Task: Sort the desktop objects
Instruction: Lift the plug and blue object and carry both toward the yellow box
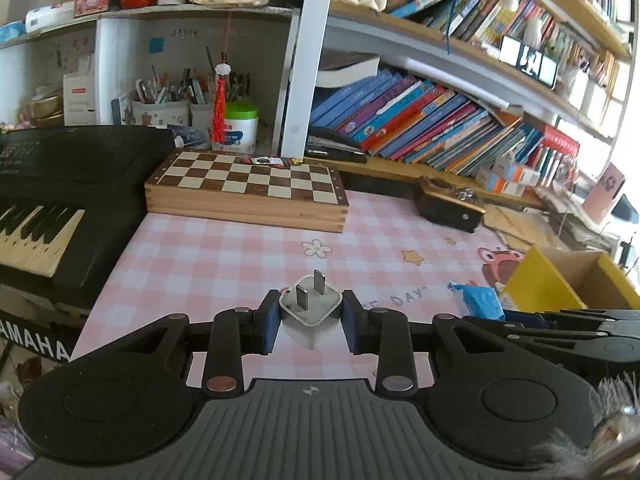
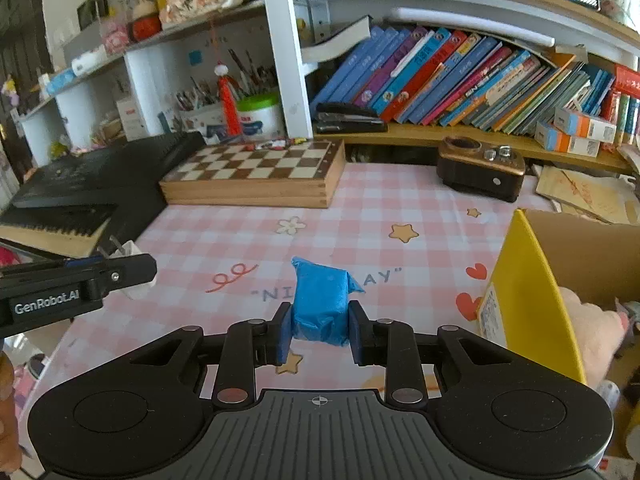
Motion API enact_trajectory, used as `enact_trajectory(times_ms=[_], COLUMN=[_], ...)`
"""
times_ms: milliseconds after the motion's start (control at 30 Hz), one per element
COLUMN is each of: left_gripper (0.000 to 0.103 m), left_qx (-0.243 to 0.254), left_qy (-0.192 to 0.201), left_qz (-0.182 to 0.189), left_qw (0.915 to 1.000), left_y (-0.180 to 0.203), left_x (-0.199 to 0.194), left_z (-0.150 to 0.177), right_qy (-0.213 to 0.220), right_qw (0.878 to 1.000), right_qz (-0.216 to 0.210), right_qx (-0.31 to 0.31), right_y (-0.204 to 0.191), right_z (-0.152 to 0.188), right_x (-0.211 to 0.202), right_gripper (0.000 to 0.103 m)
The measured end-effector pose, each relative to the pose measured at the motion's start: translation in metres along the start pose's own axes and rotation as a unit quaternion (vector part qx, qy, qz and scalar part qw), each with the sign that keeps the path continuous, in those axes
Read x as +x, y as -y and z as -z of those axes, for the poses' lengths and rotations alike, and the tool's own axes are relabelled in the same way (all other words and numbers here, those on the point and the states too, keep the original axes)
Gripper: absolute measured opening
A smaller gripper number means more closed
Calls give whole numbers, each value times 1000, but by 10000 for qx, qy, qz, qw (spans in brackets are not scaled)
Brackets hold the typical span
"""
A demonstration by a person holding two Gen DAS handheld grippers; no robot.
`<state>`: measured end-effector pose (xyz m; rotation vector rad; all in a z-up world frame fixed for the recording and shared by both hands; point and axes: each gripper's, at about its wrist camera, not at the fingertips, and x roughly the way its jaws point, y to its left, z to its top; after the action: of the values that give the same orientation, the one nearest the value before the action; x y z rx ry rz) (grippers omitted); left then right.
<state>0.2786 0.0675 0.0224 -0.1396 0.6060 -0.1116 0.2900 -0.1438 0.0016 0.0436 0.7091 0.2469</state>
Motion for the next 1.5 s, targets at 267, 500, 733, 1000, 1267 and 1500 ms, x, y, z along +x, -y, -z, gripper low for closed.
enact_trajectory(times_ms=[267,500,733,1000,1267,1500], left_gripper=[29,29,29,29,29,29], left_qx=[-169,-226,-147,-4,176,396], left_qy=[-91,-28,30,-17,-258,-404], left_qz=[382,581,784,1044,1461,1944], left_qw=[9991,9980,9968,9945,9888,9793], left_y=[-6,-9,-6,-5,4,21], left_x=[-40,-77,-109,-138,-147,-148], left_z=[16,29,43,62,81,86], right_qy=[39,35,38,11,13,-4], right_qw=[9999,9999,9997,9989,9969,9927], right_qz=[-101,-101,-35,107,415,745], right_qx=[68,47,240,456,669,954], right_y=[-7,-20,-31,-41,-49,-45], right_z=[12,35,61,94,123,142], right_x=[-37,-70,-100,-130,-158,-178], right_gripper=[28,28,28,28,28,28])
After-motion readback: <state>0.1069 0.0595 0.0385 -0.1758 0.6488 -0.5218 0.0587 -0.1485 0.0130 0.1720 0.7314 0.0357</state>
